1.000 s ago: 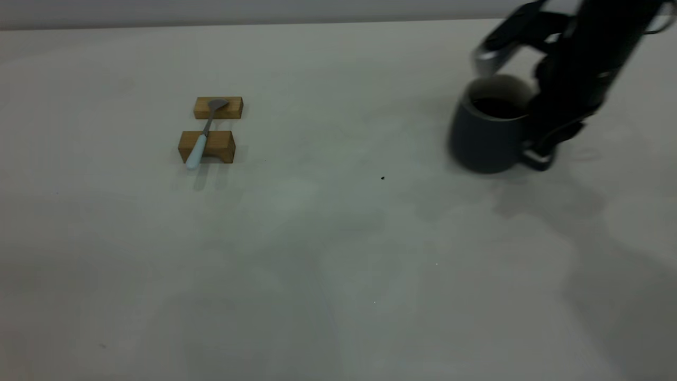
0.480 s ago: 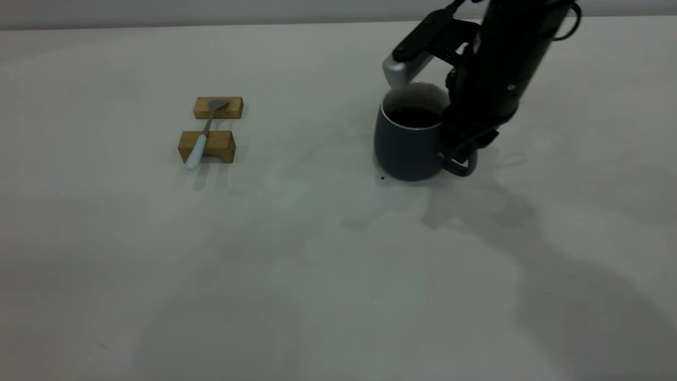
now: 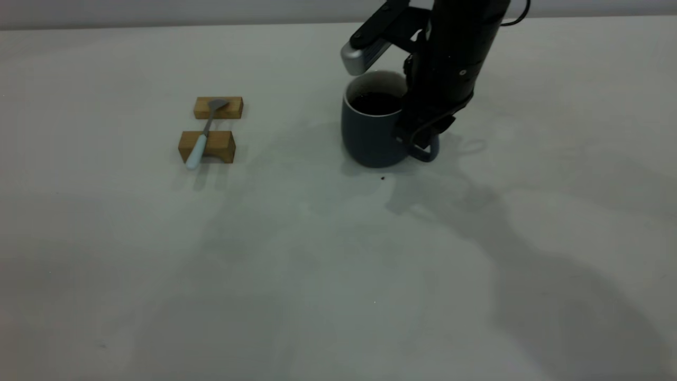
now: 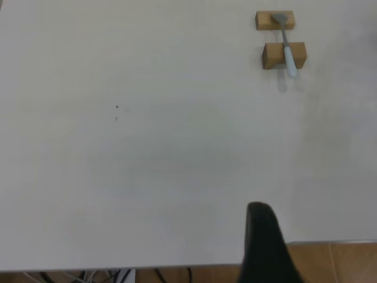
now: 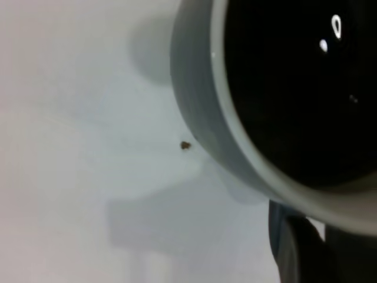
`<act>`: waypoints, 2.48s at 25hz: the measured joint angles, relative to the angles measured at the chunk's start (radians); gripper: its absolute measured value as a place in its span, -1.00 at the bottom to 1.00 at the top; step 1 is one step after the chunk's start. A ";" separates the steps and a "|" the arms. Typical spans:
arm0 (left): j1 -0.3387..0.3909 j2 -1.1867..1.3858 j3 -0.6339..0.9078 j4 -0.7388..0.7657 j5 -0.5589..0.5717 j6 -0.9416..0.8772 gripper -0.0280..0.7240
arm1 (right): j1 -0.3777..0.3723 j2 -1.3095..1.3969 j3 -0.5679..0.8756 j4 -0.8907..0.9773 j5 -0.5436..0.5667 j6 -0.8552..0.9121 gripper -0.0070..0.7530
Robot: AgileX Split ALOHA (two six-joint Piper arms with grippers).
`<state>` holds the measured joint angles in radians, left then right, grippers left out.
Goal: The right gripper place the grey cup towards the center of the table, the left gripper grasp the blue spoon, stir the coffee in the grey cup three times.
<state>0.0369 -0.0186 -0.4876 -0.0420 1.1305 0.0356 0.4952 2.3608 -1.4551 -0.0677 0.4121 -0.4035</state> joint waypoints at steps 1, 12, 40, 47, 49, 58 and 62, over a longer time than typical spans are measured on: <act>0.000 0.000 0.000 0.000 0.000 0.000 0.48 | 0.001 0.000 0.000 0.001 0.000 0.001 -0.52; 0.000 0.000 0.000 0.000 0.000 0.000 0.48 | 0.004 -0.018 -0.001 0.034 0.079 0.002 0.63; 0.000 0.000 0.000 0.000 0.000 0.001 0.48 | 0.004 -1.043 0.266 0.037 0.810 0.085 0.68; 0.000 0.000 0.000 0.000 0.000 0.001 0.48 | 0.004 -1.470 0.523 0.074 0.826 0.101 0.65; 0.000 0.000 0.000 0.000 0.000 0.001 0.48 | -0.002 -1.593 0.588 0.091 0.825 0.104 0.65; 0.000 0.000 0.000 0.000 0.000 0.001 0.48 | -0.227 -2.050 0.822 0.125 0.822 0.168 0.64; 0.000 0.000 0.000 0.000 0.000 0.001 0.48 | -0.312 -2.166 0.881 0.163 0.771 0.179 0.63</act>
<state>0.0369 -0.0186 -0.4876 -0.0420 1.1305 0.0364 0.1830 0.1949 -0.5739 0.0958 1.1827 -0.2240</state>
